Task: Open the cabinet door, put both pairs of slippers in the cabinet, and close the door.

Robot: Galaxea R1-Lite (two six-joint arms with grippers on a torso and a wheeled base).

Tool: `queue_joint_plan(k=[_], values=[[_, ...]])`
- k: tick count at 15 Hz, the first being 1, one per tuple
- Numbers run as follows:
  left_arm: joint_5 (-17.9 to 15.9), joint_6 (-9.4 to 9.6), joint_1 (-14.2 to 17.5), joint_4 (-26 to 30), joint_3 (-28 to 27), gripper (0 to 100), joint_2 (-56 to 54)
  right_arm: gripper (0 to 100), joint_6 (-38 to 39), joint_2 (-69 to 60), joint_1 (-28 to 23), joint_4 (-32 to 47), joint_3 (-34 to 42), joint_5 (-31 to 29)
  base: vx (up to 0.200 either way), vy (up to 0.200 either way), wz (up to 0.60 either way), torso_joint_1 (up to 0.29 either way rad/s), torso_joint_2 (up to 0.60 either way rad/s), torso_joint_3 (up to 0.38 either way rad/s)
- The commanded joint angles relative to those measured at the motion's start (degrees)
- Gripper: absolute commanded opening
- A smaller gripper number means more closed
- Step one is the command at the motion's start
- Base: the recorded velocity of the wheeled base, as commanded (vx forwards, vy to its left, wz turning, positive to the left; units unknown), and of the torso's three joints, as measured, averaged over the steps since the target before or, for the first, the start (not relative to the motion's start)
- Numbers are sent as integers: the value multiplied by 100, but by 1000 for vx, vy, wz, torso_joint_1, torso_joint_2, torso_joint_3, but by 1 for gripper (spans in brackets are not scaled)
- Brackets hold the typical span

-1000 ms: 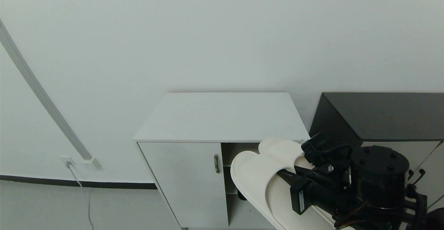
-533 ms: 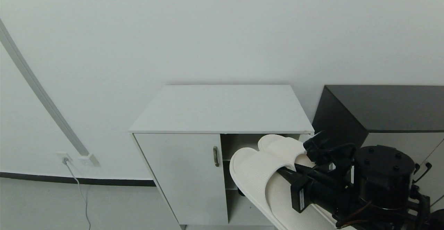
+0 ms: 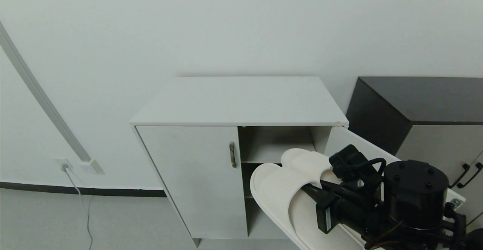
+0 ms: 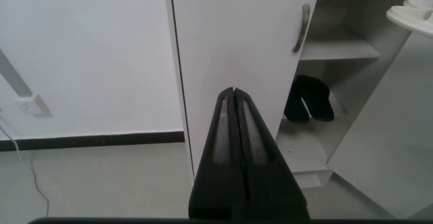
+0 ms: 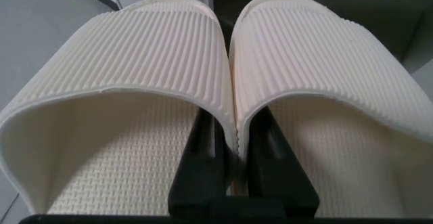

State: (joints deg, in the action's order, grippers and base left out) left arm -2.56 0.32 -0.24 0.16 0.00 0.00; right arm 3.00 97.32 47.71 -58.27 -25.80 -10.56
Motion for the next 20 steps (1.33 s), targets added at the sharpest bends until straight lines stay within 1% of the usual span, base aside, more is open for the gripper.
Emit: queue_joint_plan(k=[1,8,11,20], values=[[1,3,7,2,0,0,9,0,-1,15,27,0,-31,1,0,0,0,-217,544,320],[1,3,7,2,0,0,9,0,-1,33,80,-26,48,-17,0,0,0,-193,513,328],[1,3,-2,2,0,0,9,0,-1,103,80,-193,75,-25,0,0,0,-162,482,323],[1,-5,-2,2,0,0,9,0,-1,147,80,-273,101,-25,0,0,0,-103,459,352]])
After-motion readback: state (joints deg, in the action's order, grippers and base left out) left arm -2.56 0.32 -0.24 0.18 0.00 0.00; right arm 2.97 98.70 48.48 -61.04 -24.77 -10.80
